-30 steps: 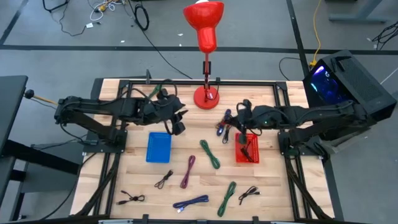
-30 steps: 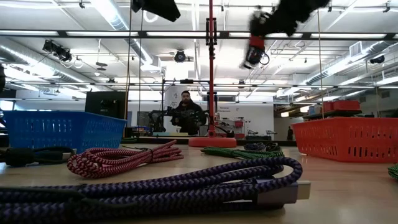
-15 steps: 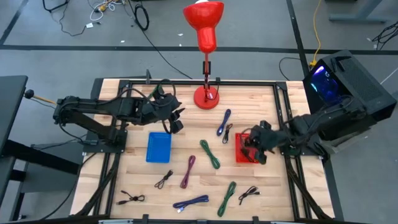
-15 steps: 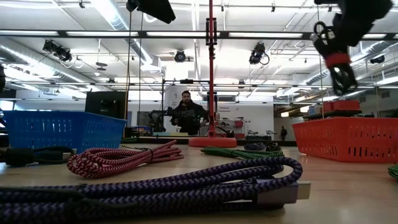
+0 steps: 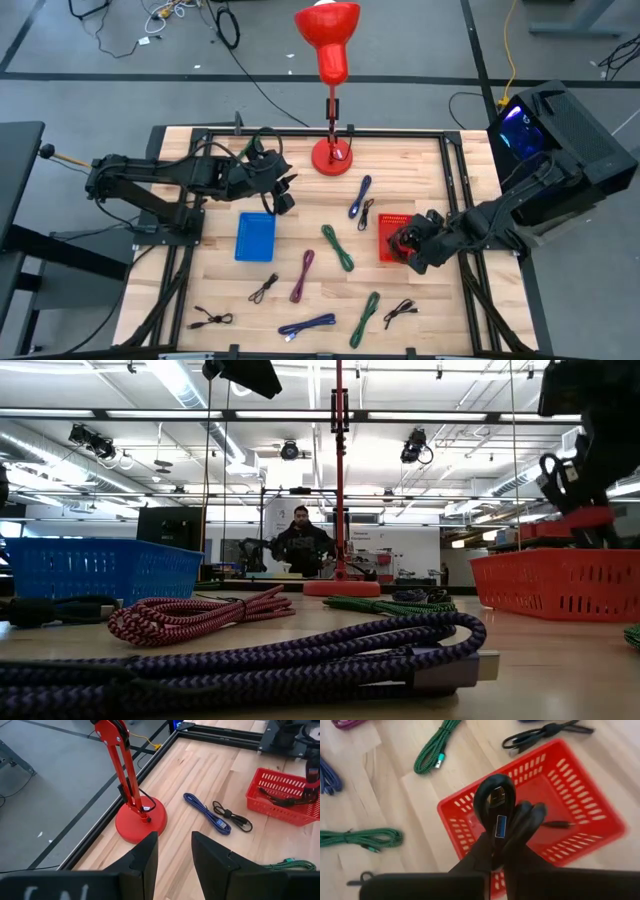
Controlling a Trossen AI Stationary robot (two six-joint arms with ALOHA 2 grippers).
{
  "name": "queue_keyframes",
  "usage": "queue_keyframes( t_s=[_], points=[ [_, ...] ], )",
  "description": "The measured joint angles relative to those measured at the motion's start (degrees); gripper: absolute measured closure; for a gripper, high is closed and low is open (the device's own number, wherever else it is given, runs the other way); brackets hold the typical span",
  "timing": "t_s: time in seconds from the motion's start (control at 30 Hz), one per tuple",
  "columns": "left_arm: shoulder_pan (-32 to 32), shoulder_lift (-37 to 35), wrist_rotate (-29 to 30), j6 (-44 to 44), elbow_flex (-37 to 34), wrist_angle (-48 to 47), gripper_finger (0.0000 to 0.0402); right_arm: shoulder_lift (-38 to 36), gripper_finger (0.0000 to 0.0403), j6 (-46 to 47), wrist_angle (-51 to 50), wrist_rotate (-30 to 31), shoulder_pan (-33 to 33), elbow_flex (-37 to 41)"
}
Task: Pick & Place USB Port
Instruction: Put the black charger cable into the red bin, then put the blue and black charger cable into the blue bin
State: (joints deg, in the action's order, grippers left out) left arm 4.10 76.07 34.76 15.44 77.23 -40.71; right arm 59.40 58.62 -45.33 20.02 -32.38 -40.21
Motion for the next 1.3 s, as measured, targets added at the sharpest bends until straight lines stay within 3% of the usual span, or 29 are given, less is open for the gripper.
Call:
queue_keyframes(
  t_s=[0.17, 0.4, 0.73, 0.97, 1.13, 1.3],
  points=[
    [0.0, 0.0, 0.0, 0.0, 0.0, -0.1, 0.0278, 0.0, 0.0391, 0.9, 6.0, -1.7, 0.0, 4.3],
    [-0.1, 0.0, 0.0, 0.0, 0.0, -0.1, 0.0278, 0.0, 0.0387, 2.3, 6.3, -1.1, 0.1, 6.5],
    [-0.1, 0.0, 0.0, 0.0, 0.0, -0.1, 0.0278, 0.0, 0.0247, 2.6, 5.6, 3.0, 0.1, 7.2],
    [-0.1, 0.0, 0.0, 0.1, 0.0, -0.1, 0.0278, 0.0, 0.0198, 2.7, 3.6, 9.3, 0.1, 7.2],
    [-0.1, 0.0, 0.0, 0.5, 0.0, -0.1, 0.0278, -1.1, 0.0194, 1.7, 2.6, 15.6, 0.7, 7.2],
    [-0.1, 0.0, 0.0, 0.5, 0.0, -0.1, 0.0278, -4.8, 0.0201, -5.0, 3.3, 20.0, 4.2, 7.2]
  ],
)
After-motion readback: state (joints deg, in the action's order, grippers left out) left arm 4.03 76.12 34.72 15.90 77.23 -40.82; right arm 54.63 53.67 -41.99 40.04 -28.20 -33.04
